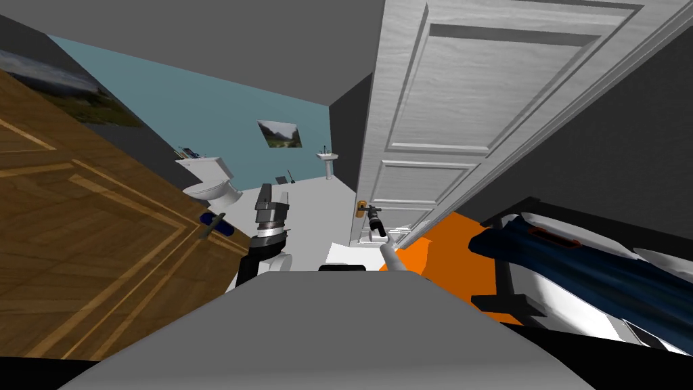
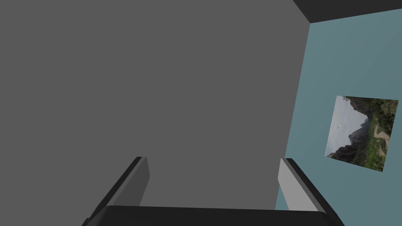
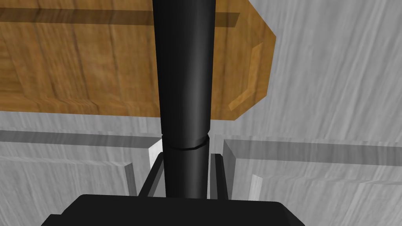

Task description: Push the door open

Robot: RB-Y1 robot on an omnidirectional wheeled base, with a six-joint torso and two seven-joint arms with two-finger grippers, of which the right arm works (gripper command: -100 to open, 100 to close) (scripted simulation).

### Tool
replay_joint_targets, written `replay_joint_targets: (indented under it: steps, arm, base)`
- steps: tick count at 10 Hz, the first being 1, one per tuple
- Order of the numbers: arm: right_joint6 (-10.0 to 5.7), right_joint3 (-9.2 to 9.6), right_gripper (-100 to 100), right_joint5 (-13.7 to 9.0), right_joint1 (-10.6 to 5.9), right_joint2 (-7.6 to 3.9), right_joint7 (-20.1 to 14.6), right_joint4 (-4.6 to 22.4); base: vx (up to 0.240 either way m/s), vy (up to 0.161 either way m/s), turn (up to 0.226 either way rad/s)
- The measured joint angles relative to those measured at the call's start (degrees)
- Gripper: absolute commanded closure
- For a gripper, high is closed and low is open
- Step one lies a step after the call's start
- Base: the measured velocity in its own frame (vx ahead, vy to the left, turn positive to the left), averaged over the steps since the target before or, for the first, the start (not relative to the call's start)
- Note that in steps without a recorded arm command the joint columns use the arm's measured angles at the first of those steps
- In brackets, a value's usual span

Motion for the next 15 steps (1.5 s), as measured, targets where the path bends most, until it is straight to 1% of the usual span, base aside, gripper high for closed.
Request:
replay_joint_targets:
  steps: [1,2,3,4,5,6,7,8,9,11,12,13,14,15]
  arm:
    - [0.38,-0.5,100,0.0,0.29,0.07,0.3,-0.7]
    - [-0.03,-0.88,100,-0.2,0.04,-0.43,0.3,-0.1]
    - [0.28,-1.48,100,-0.2,0.53,-0.26,0.6,-1.1]
    - [0.68,-2.24,100,-0.2,0.29,-0.18,1.0,-1.2]
    - [0.0,-3.14,100,-0.5,-1.12,-0.83,1.1,1.0]
    - [0.18,-3.31,100,-0.7,-0.14,-1.64,0.6,-0.2]
    - [-0.28,-4.07,100,-0.8,-0.68,-1.79,0.7,0.6]
    - [-0.56,-4.72,100,-0.9,-0.78,-1.96,0.9,0.8]
    - [0.15,-5.31,100,-1.0,0.05,-1.83,1.2,-0.6]
    - [-0.12,-6.93,100,-1.2,-0.54,-1.82,1.8,0.6]
    - [-0.06,-7.48,100,-1.3,0.1,-1.9,1.9,-0.1]
    - [-0.28,-8.07,100,-1.5,-0.29,-2.36,1.8,0.7]
    - [-0.74,-8.91,100,-1.6,-0.58,-2.38,2.0,1.2]
    - [-0.21,-9.67,100,-1.8,-0.32,-2.24,2.3,0.7]
  base:
    - [0.19,0.066,-0.032]
    - [0.198,0.075,-0.051]
    - [0.197,0.081,-0.064]
    - [0.205,0.11,-0.079]
    - [0.207,0.116,-0.053]
    - [0.156,0.083,-0.074]
    - [0.131,0.083,-0.065]
    - [0.158,0.109,-0.085]
    - [0.163,0.088,-0.058]
    - [0.162,0.097,-0.069]
    - [0.149,0.097,-0.073]
    - [0.138,0.088,-0.075]
    - [0.183,0.083,-0.076]
    - [0.158,0.118,-0.077]
